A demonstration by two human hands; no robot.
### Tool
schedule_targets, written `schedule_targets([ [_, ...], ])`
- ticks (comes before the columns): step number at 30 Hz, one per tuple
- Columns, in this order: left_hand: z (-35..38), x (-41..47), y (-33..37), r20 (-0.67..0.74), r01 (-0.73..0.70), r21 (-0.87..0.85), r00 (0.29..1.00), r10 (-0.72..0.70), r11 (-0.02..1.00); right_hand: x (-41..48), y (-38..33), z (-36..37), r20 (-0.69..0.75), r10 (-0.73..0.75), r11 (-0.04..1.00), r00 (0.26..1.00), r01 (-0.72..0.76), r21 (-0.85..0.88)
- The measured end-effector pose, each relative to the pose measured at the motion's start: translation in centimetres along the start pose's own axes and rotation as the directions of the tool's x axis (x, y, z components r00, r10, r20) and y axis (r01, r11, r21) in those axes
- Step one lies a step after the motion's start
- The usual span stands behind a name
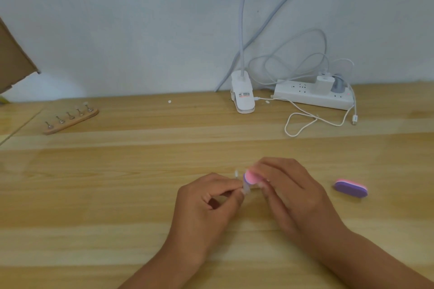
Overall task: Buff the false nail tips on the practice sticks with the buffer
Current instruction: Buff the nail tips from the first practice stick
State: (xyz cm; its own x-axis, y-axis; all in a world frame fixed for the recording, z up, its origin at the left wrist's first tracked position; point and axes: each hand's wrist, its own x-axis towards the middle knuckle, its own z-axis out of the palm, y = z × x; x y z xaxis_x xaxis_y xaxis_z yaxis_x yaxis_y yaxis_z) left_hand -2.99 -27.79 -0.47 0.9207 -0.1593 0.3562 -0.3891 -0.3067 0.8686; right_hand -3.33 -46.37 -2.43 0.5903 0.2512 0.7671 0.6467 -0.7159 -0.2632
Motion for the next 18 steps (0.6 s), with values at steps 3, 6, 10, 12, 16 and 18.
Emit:
schedule_targets([
  [3,-0.03,0.15,0.00,0.005,0.014,-0.021,1.000,-0.014,1.000,0.08,-0.12,-0.31,-0.029,0.017,0.999,0.999,-0.015,0.051],
  [6,-0.05,0.15,0.05,0.046,-0.020,-0.043,0.999,0.022,0.999,-0.12,-0.52,0.00,0.031,-0.104,0.990,0.994,0.100,0.098],
  [10,-0.01,0.10,-0.07,0.040,0.009,-0.103,0.999,-0.005,0.995,0.08,0.09,-0.16,-0.031,0.014,0.997,0.999,-0.011,0.079],
  [12,0.01,0.20,-0.12,0.043,0.040,-0.159,0.999,-0.034,0.987,-0.08,-0.09,-0.09,-0.003,-0.062,0.990,0.998,0.062,0.129],
  [16,-0.04,0.32,-0.49,0.058,0.044,-0.157,0.998,-0.035,0.987,-0.02,0.01,0.19,0.017,-0.080,0.993,0.997,0.078,0.083],
  [18,0.04,0.35,-0.57,0.052,0.067,-0.152,0.997,-0.059,0.986,0.23,0.13,-0.04,-0.021,0.004,0.999,1.000,-0.003,0.049],
])
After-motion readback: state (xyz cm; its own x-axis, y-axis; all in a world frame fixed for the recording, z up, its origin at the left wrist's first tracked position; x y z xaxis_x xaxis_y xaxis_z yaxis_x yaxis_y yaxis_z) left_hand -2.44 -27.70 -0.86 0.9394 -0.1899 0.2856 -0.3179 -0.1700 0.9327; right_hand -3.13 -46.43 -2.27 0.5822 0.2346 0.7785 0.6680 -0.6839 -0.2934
